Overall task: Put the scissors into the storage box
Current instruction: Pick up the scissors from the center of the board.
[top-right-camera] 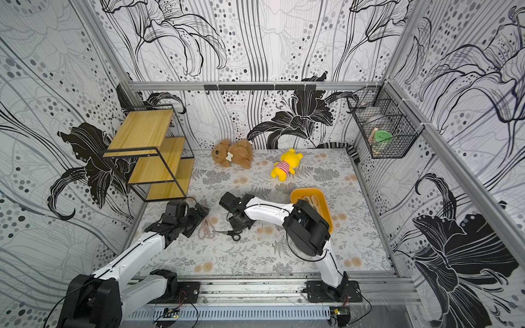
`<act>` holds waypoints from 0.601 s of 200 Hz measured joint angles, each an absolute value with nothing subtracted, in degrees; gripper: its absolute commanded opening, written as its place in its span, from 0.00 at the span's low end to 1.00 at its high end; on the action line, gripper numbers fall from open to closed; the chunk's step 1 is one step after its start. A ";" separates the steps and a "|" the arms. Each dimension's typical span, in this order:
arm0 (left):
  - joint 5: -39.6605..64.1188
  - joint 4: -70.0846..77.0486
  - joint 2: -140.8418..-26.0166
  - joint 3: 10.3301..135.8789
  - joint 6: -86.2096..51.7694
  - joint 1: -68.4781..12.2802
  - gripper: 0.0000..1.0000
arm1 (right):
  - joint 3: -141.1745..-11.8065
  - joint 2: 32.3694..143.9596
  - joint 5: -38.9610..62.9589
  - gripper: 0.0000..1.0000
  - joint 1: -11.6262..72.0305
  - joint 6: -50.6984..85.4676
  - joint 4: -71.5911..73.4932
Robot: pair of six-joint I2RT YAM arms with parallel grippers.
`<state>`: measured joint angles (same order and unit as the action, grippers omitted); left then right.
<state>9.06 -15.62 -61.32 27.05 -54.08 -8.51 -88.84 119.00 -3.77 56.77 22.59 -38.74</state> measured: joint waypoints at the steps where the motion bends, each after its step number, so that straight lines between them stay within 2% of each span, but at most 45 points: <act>1: 9.06 -15.62 -61.32 27.05 -54.08 -8.51 0.97 | -88.84 119.00 -3.77 0.27 56.80 22.59 -38.74; 120: 9.04 -15.33 -61.01 26.85 -54.15 -8.51 0.97 | -90.02 121.75 -3.84 0.23 57.87 21.32 -39.42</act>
<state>9.04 -15.33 -61.01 26.85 -54.15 -8.51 -90.02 121.75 -3.84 57.87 21.32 -39.42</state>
